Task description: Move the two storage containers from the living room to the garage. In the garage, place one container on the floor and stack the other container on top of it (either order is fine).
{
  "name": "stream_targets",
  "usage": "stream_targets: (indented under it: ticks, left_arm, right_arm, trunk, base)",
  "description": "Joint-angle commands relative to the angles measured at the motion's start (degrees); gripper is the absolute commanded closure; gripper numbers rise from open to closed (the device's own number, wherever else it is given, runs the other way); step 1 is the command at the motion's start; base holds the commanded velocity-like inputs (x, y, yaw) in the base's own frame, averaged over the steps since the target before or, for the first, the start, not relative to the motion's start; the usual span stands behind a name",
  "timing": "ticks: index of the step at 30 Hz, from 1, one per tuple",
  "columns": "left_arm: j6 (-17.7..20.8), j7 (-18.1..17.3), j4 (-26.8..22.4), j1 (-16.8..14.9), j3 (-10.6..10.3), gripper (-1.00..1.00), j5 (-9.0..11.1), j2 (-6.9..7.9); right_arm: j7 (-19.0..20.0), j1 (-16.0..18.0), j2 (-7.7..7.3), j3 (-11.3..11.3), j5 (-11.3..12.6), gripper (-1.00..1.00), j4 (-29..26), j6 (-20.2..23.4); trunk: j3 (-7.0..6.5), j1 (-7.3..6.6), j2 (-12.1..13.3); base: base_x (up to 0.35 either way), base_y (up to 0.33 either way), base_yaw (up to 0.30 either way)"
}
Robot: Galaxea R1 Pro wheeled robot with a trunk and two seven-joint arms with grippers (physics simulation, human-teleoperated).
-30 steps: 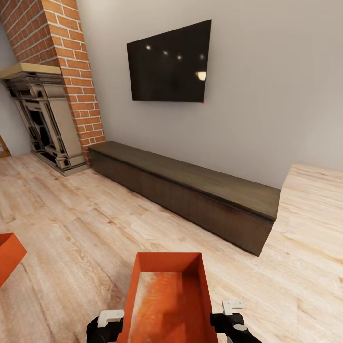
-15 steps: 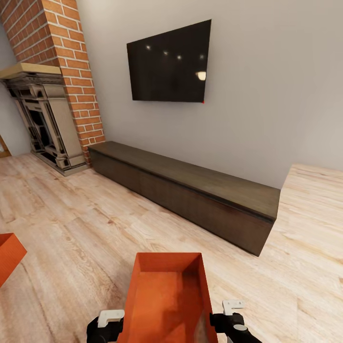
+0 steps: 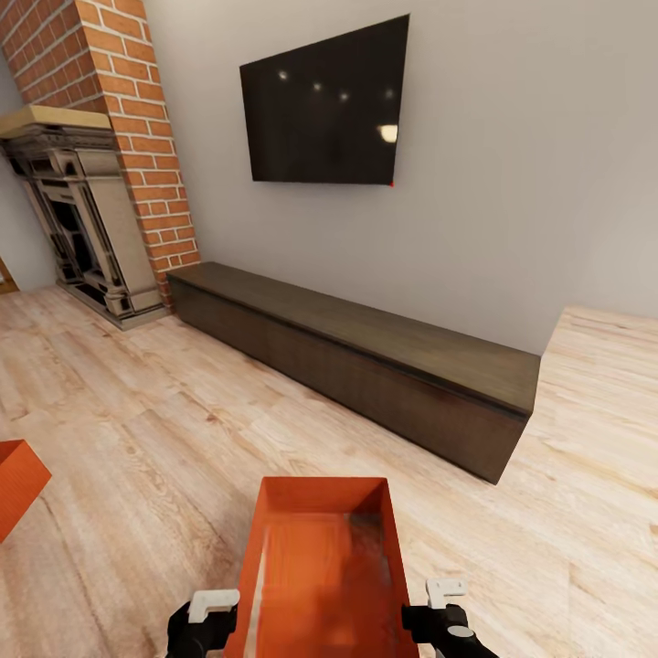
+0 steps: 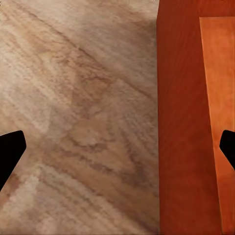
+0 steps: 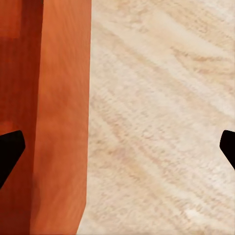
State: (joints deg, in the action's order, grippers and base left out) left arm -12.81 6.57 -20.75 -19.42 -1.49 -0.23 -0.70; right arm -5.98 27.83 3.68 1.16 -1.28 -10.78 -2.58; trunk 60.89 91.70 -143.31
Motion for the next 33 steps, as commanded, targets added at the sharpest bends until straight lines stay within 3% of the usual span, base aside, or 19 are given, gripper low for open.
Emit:
stream_targets:
  ticks: [1, 13, 18, 33]
  left_arm:
    - [-0.19, 0.11, 1.15, -0.01, -0.09, -1.0, 0.32, 0.0]
    - [-0.19, 0.11, 1.15, -0.02, -0.09, -1.0, 0.32, 0.05]
    - [-0.19, 0.11, 1.15, -0.01, -0.09, -1.0, 0.32, 0.02]
    - [-0.19, 0.11, 1.15, -0.04, -0.09, -1.0, 0.32, 0.0]
  right_arm:
    - [-0.26, 0.03, 0.01, 0.12, -0.13, -1.0, 0.06, -0.15]
    - [-0.26, 0.03, 0.01, 0.14, -0.13, -1.0, 0.06, -0.15]
    - [-0.26, 0.03, 0.01, 0.14, -0.13, -1.0, 0.06, -0.15]
    - [-0.26, 0.03, 0.01, 0.16, -0.13, -1.0, 0.06, -0.15]
  trunk:
    - [0.05, 0.12, -0.01]
    - [0.05, 0.12, -0.01]
    - [1.16, 0.25, -0.08]
    - [1.16, 0.25, -0.08]
  base:
    - [0.0, 0.0, 0.0]
    - [0.0, 0.0, 0.0]
    - [0.0, 0.0, 0.0]
    - [0.0, 0.0, 0.0]
